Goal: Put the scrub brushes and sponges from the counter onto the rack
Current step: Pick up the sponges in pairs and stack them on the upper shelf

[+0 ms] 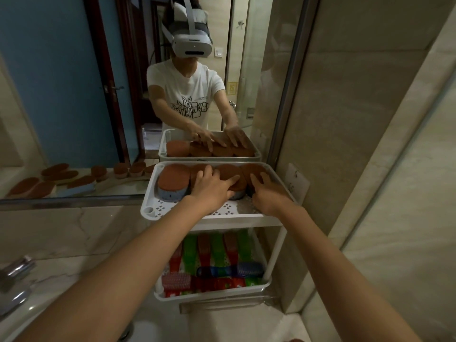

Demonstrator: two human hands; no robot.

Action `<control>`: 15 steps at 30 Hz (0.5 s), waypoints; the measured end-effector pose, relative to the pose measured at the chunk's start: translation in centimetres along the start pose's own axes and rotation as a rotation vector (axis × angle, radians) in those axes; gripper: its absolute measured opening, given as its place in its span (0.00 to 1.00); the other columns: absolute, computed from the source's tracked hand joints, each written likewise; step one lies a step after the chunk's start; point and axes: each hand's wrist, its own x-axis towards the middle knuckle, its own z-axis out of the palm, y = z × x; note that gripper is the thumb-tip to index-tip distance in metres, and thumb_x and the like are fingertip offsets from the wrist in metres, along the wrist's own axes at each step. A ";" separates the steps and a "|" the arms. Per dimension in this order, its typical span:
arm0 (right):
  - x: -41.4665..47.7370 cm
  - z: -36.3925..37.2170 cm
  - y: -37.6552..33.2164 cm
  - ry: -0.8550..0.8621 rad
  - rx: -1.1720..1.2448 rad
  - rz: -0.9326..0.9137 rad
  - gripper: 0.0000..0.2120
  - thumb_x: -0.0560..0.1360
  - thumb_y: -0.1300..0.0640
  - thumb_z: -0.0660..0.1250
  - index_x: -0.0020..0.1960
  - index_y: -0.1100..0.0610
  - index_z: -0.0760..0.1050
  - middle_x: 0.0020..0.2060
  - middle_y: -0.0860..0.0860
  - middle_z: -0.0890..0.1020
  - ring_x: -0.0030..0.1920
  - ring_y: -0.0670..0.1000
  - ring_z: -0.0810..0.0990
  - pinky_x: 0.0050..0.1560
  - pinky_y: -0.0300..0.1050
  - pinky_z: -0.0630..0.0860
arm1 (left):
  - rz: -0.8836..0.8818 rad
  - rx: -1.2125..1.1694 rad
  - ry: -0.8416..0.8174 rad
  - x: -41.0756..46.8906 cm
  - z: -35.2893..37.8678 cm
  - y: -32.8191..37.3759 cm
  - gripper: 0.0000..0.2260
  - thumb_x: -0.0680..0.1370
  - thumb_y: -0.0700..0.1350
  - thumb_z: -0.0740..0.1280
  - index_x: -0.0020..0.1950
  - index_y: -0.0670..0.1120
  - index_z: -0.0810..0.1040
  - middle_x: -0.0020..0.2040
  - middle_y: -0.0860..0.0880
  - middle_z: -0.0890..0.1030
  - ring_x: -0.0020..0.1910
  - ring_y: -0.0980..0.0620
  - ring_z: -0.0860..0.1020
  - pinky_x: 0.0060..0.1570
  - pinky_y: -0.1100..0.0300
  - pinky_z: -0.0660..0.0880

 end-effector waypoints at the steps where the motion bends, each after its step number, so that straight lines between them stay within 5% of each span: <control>1: 0.0 -0.1 0.0 -0.013 0.005 -0.002 0.30 0.80 0.55 0.53 0.77 0.55 0.42 0.77 0.55 0.44 0.76 0.59 0.53 0.74 0.52 0.57 | 0.001 0.012 -0.001 0.0 0.0 0.1 0.23 0.81 0.55 0.50 0.76 0.58 0.52 0.72 0.40 0.64 0.68 0.39 0.60 0.64 0.50 0.61; 5: -0.1 -0.4 0.0 0.004 0.075 0.005 0.28 0.80 0.52 0.52 0.77 0.54 0.46 0.78 0.54 0.47 0.76 0.58 0.54 0.74 0.50 0.58 | -0.006 -0.010 0.014 0.0 -0.1 0.0 0.23 0.81 0.56 0.52 0.76 0.57 0.54 0.72 0.42 0.65 0.68 0.40 0.61 0.64 0.51 0.61; 9: -0.6 -0.9 0.0 0.128 0.171 0.012 0.24 0.79 0.53 0.55 0.73 0.57 0.60 0.75 0.56 0.59 0.72 0.58 0.63 0.70 0.50 0.63 | -0.004 -0.137 -0.006 -0.7 -0.8 -0.4 0.28 0.78 0.56 0.58 0.76 0.51 0.56 0.73 0.43 0.64 0.71 0.41 0.59 0.68 0.50 0.59; 12: -2.0 -1.4 -0.3 0.329 0.245 -0.022 0.15 0.77 0.55 0.58 0.60 0.60 0.73 0.61 0.59 0.75 0.56 0.58 0.76 0.53 0.48 0.73 | -0.030 -0.249 0.114 -1.6 -2.2 -0.5 0.25 0.78 0.54 0.61 0.73 0.47 0.63 0.70 0.43 0.69 0.69 0.42 0.62 0.67 0.50 0.60; 15: -4.3 -1.6 -1.4 0.529 0.236 -0.097 0.11 0.76 0.57 0.58 0.50 0.61 0.77 0.50 0.58 0.80 0.47 0.57 0.79 0.42 0.46 0.72 | -0.079 -0.369 0.311 -3.5 -3.5 0.0 0.18 0.79 0.51 0.60 0.67 0.45 0.71 0.62 0.43 0.76 0.65 0.43 0.68 0.63 0.51 0.63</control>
